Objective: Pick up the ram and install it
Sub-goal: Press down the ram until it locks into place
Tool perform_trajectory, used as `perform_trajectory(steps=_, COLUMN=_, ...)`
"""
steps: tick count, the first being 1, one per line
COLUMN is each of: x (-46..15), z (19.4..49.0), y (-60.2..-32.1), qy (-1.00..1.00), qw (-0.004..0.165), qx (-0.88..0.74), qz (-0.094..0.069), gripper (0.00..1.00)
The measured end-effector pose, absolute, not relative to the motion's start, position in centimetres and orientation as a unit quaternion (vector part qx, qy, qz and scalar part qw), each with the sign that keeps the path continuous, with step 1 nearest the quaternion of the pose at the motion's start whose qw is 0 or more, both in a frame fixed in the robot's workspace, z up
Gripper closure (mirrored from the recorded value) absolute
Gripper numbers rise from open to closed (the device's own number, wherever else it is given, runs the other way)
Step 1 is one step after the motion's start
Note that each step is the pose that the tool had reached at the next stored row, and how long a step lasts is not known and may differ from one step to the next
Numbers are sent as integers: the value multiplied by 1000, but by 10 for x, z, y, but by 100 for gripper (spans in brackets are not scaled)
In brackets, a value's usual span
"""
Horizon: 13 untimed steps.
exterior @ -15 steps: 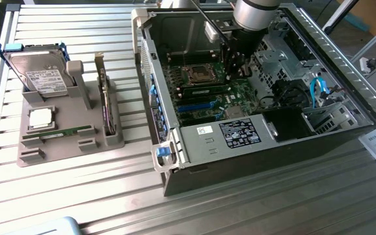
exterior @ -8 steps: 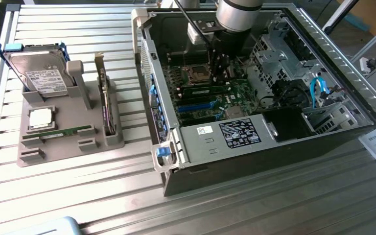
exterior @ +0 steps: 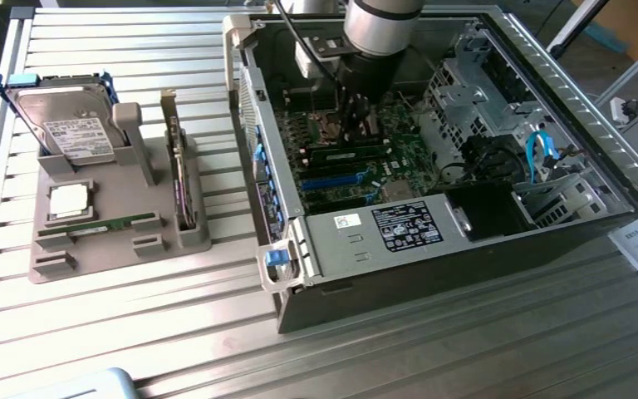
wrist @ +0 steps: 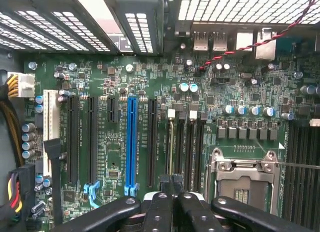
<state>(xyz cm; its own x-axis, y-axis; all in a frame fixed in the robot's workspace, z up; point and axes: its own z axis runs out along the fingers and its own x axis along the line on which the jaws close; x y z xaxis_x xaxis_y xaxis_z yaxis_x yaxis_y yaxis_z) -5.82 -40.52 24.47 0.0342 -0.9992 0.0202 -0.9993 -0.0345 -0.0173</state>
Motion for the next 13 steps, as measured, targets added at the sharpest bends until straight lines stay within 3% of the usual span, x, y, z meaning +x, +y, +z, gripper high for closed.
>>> perform_trajectory(steps=13, x=-58, z=232, y=-405, qy=-695, qw=1, qx=719, qz=13, gripper=89)
